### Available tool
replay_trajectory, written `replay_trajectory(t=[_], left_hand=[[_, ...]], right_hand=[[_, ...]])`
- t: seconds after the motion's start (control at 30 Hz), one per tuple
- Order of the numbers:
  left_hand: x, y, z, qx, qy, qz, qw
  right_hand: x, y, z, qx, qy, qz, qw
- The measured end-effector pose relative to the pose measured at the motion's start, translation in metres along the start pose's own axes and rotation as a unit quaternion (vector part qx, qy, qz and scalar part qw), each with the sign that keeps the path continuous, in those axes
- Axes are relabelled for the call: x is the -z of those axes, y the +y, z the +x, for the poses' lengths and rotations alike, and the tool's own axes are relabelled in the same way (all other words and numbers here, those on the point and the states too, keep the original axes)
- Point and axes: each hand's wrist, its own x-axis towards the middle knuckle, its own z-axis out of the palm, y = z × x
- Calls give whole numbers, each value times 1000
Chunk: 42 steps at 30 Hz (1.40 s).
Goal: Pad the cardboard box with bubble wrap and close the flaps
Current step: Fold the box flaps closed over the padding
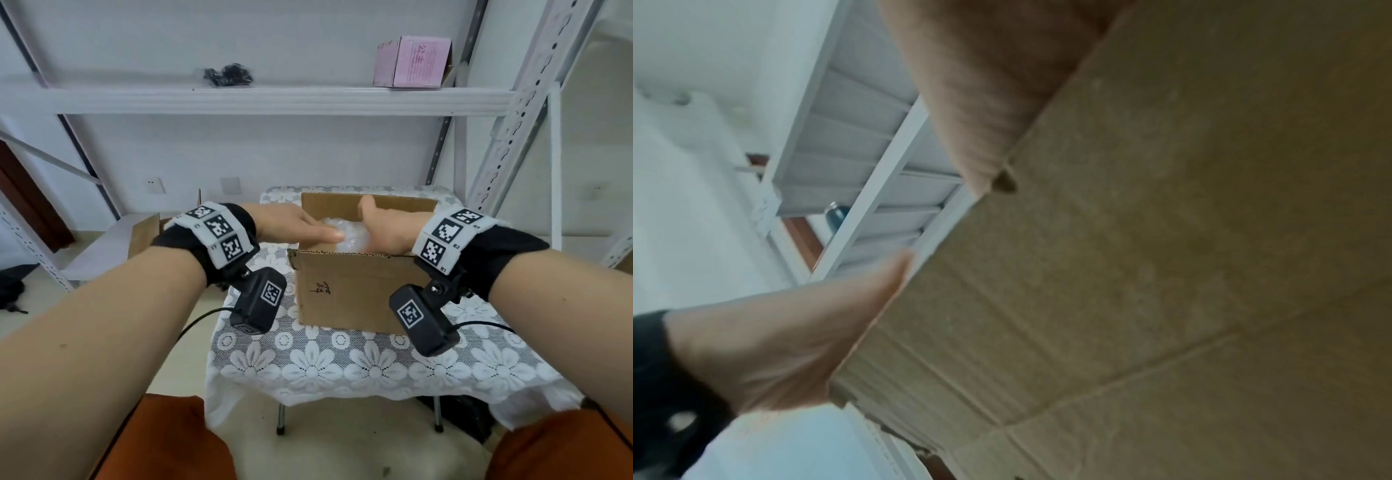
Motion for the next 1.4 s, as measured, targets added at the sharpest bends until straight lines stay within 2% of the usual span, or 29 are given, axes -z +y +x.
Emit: replay_trajectory(t=[0.07, 0.13, 0.2, 0.27, 0.33, 0.4, 0.47, 0.53, 0.6, 0.87, 0.97, 1.1, 1.17, 1.27, 1.33, 1.4], left_hand=[[5, 7, -2, 27, -69, 20, 997], [3, 18, 0, 52, -94, 91, 990], [-2, 25, 6, 67, -59, 162, 983], [-5, 27, 11, 68, -37, 183, 980], [-3, 27, 10, 65, -48, 176, 981], [-2, 26, 9, 58, -51, 160, 984], [-1, 27, 8, 52, -46, 144, 987], [-2, 28, 8, 52, -34, 139, 988], [-2, 29, 11, 54, -6, 133, 990], [-11, 27, 32, 75, 104, 84, 988], [-17, 26, 39, 79, 147, 57, 984], [-21, 31, 43, 92, 176, 74, 977], [-22, 32, 41, 63, 235, 104, 964], [-24, 38, 39, -7, 311, 217, 925], [-22, 40, 41, -20, 273, 253, 928], [-20, 38, 43, -12, 192, 238, 952]], right_hand=[[1, 3, 3, -3, -6, -12, 1000], [0, 3, 4, 4, -10, -40, 999], [0, 4, 4, 13, -4, -47, 999], [9, 9, 1, 33, -3, -29, 999], [24, 19, -9, 39, -37, 63, 997], [36, 30, -22, 52, -80, 163, 982], [37, 40, -28, 78, -66, 174, 979], [30, 47, -25, 77, -19, 160, 984], [21, 52, -18, 66, 16, 182, 981], [-1, 62, 5, 39, 79, 290, 953], [-3, 59, 13, 21, 60, 253, 966], [0, 53, 15, -5, 23, 171, 985], [2, 50, 15, -11, 22, 134, 991], [2, 49, 12, -12, 32, 113, 993], [1, 50, 9, -8, 40, 116, 992], [0, 50, 5, -1, 62, 112, 992]])
